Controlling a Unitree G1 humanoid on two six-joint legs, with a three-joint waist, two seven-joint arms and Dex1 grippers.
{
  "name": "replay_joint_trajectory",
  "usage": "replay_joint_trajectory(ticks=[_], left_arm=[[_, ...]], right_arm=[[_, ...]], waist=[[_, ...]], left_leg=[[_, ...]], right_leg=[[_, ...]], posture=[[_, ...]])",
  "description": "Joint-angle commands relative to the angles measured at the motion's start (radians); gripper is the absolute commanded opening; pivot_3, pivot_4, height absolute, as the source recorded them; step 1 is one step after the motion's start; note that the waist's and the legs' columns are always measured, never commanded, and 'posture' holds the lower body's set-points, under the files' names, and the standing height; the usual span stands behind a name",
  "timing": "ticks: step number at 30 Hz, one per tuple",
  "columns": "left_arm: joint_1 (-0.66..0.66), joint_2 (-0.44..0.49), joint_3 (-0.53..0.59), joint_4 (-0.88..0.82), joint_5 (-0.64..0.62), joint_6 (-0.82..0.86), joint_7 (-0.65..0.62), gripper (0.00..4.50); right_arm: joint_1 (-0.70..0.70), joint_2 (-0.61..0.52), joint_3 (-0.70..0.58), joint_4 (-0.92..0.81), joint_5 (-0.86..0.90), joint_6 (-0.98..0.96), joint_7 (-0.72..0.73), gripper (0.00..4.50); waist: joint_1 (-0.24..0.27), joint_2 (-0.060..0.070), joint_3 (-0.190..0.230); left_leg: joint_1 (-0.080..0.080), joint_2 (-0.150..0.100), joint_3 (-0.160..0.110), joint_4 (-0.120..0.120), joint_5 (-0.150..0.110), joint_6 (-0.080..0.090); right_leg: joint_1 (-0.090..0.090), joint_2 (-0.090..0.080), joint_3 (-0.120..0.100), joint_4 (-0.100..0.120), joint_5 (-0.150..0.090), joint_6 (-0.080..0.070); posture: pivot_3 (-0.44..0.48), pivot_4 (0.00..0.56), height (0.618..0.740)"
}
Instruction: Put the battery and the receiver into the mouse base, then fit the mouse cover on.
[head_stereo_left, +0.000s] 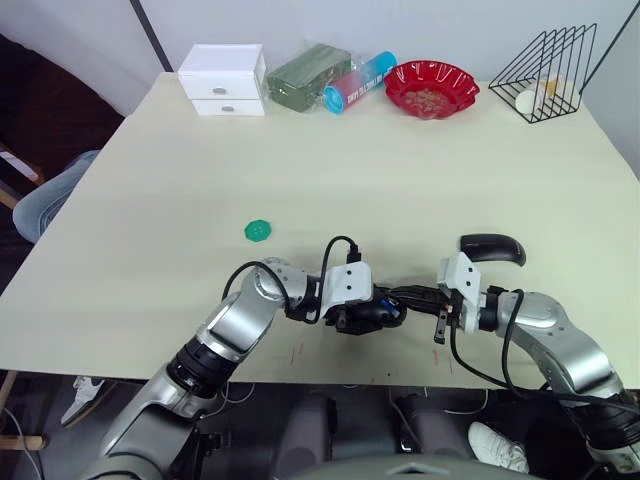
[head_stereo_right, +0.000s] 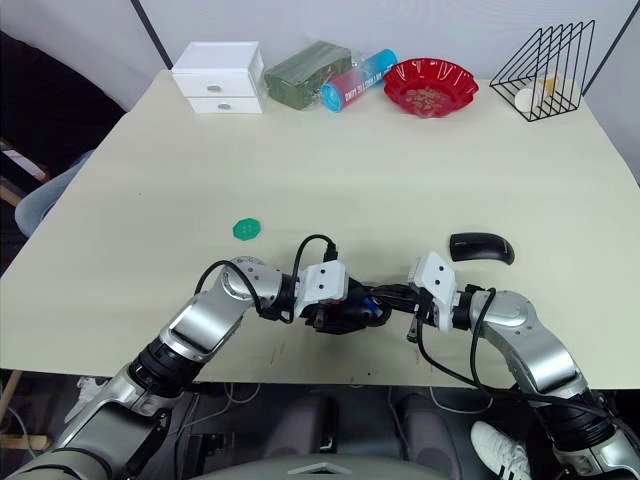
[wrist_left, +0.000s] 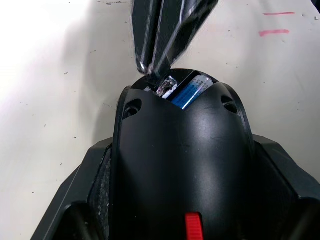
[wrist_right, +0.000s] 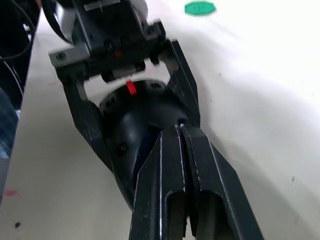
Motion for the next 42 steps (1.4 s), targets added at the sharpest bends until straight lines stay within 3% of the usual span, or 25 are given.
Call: replay_joint_trajectory(ticks=[1, 14, 19, 32, 42], left_arm=[[0.027, 0.033, -0.029, 0.025, 0.027, 0.031, -0.004, 2.94], [0.025, 0.032, -0.029, 0.022, 0.026, 0.033, -0.003, 2.94], [0.025, 0.032, -0.03, 0.02, 0.027, 0.036, -0.001, 2.94], [0.028, 0.031, -0.031, 0.005, 0.023, 0.055, 0.004, 2.94], [0.031, 0.032, -0.03, 0.013, 0.024, 0.05, 0.008, 2.94]], right_arm=[[-0.002, 0.01, -0.007, -0.008, -0.008, -0.03, 0.014, 0.08], [0.008, 0.009, 0.026, 0.042, -0.097, -0.03, 0.02, 0.08], [0.002, 0.017, 0.05, 0.064, -0.124, -0.011, 0.008, 0.08], [-0.008, -0.015, 0.141, 0.139, -0.201, 0.108, -0.002, 0.08], [0.017, 0.027, 0.09, 0.131, -0.158, -0.032, 0.005, 0.08]], waist=[[0.0, 0.0, 0.0], [-0.001, 0.0, 0.0], [-0.007, 0.0, 0.0], [-0.02, -0.004, -0.012], [-0.021, -0.005, -0.018]], left_leg=[[0.0, 0.0, 0.0, 0.0, 0.0, 0.0], [0.002, 0.0, 0.0, 0.0, 0.0, 0.0], [0.015, 0.0, 0.001, -0.003, 0.0, 0.0], [0.018, 0.0, 0.001, -0.003, 0.0, 0.0], [0.018, 0.0, 0.001, -0.004, 0.0, 0.0]], right_leg=[[0.0, 0.0, 0.0, 0.0, 0.0, 0.0], [0.001, 0.0, 0.0, 0.0, 0.0, 0.0], [0.013, 0.0, 0.001, -0.001, -0.001, -0.001], [0.016, 0.0, 0.001, -0.001, -0.001, -0.001], [0.016, 0.0, 0.001, -0.002, -0.002, -0.002]], posture=[[0.0, 0.15, 0.74], [0.0, 0.15, 0.74], [0.0, 0.15, 0.74], [0.0, 0.15, 0.74], [0.0, 0.15, 0.74]])
